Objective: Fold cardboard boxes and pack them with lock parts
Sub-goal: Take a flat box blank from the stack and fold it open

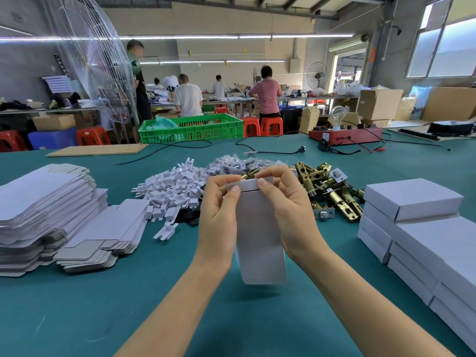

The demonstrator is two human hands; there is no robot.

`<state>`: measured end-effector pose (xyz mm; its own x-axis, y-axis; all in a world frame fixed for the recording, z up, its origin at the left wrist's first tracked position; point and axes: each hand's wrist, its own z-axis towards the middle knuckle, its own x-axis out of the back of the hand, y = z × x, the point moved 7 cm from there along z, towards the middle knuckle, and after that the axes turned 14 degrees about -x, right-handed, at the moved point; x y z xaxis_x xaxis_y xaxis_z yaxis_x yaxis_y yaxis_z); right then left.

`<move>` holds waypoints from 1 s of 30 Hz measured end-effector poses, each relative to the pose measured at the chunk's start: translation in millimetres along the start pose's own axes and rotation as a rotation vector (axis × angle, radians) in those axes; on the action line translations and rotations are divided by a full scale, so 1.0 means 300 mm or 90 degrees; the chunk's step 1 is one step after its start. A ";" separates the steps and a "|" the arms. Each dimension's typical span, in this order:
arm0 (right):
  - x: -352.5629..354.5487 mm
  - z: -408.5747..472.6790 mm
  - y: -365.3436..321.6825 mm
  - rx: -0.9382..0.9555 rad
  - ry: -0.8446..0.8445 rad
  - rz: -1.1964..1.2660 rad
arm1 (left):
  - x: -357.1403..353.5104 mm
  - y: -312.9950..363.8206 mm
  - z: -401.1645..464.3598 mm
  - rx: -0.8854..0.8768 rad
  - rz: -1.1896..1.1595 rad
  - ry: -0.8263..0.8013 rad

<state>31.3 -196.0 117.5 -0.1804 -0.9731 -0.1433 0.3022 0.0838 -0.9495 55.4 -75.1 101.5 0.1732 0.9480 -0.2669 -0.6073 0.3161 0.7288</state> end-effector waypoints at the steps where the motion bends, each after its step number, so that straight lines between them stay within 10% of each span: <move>1: -0.001 0.000 0.001 -0.001 -0.002 0.005 | -0.001 0.000 -0.001 0.002 -0.006 -0.003; 30: 0.005 0.011 0.024 -0.028 -0.021 0.051 | -0.004 -0.003 0.008 0.039 -0.022 -0.043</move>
<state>36.4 -197.7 111.5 -0.1263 -0.9692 -0.2115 0.2727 0.1711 -0.9468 57.7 -76.4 102.6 0.2472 0.9359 -0.2509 -0.5518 0.3488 0.7575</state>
